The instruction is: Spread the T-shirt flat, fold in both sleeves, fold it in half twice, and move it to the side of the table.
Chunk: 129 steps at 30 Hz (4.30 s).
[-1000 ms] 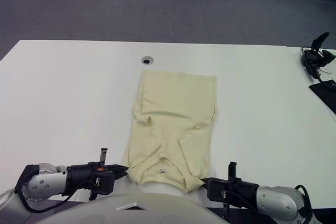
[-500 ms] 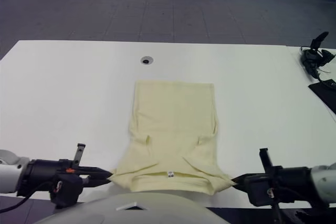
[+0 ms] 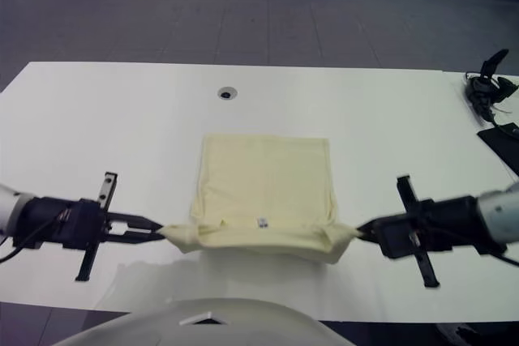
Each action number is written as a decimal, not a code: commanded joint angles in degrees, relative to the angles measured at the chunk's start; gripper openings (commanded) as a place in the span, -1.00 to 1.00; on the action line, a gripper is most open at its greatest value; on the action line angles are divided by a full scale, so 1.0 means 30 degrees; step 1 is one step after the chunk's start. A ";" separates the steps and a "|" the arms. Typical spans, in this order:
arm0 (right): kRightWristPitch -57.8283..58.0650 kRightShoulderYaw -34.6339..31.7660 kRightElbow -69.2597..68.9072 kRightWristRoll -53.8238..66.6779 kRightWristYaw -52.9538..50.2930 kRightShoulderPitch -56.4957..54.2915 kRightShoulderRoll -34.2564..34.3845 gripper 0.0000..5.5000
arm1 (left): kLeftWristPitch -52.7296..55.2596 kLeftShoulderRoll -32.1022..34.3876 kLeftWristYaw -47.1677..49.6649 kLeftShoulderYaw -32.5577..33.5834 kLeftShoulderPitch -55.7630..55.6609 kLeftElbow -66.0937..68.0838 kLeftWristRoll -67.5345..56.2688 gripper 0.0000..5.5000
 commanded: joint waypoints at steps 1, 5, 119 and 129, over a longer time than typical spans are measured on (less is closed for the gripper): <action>0.0827 0.7206 0.4770 -0.2810 0.0276 -0.8721 0.1622 -1.00 | 0.1271 -0.2331 -0.0655 -0.3461 -0.7037 0.5822 0.1768 -1.00; 0.0886 1.0425 0.8710 -0.4577 0.1048 -1.3411 0.3619 -1.00 | 0.1267 -0.4431 -0.0488 -0.5153 -1.1017 1.0682 0.3662 -1.00; 0.3322 0.7646 -0.2912 -0.6881 -0.7943 -0.2939 0.5683 0.96 | -0.2331 -0.9046 0.9979 -0.7159 -0.5347 0.7775 1.3191 0.96; -0.0111 0.7020 0.0886 -0.9010 -0.7875 0.0049 0.3760 0.96 | -0.2986 -0.9820 1.1312 -1.0040 -0.6231 1.2062 1.6925 0.96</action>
